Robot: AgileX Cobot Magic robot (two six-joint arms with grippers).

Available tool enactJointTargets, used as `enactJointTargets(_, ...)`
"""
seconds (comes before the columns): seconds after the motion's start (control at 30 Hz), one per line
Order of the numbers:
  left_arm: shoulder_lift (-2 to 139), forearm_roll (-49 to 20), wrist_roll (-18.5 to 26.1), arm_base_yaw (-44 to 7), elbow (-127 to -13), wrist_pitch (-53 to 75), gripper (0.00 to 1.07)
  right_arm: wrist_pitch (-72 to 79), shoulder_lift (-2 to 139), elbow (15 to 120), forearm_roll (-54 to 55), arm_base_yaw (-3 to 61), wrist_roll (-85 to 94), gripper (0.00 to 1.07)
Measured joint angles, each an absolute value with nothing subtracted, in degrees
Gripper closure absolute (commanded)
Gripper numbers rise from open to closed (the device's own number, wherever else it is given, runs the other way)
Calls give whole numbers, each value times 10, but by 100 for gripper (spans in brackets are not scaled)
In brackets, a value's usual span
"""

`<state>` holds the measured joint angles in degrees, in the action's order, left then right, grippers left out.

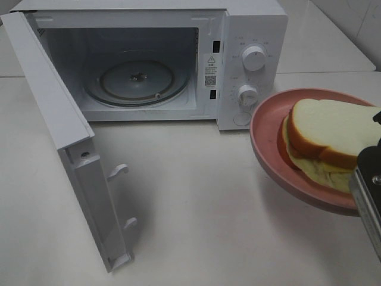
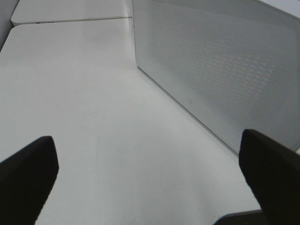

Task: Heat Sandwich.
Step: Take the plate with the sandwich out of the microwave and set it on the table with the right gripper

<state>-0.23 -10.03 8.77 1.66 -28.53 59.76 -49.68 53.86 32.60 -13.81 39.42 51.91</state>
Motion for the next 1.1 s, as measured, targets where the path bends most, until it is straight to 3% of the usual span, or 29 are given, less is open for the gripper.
enactJointTargets(0.63, -2, -100, 88, 17, -285, 598, 3, -553, 554, 325, -248, 394, 133, 107)
enactJointTargets(1.1, -2, -100, 88, 17, -285, 598, 3, -553, 699, 362, -288, 394, -92, 107)
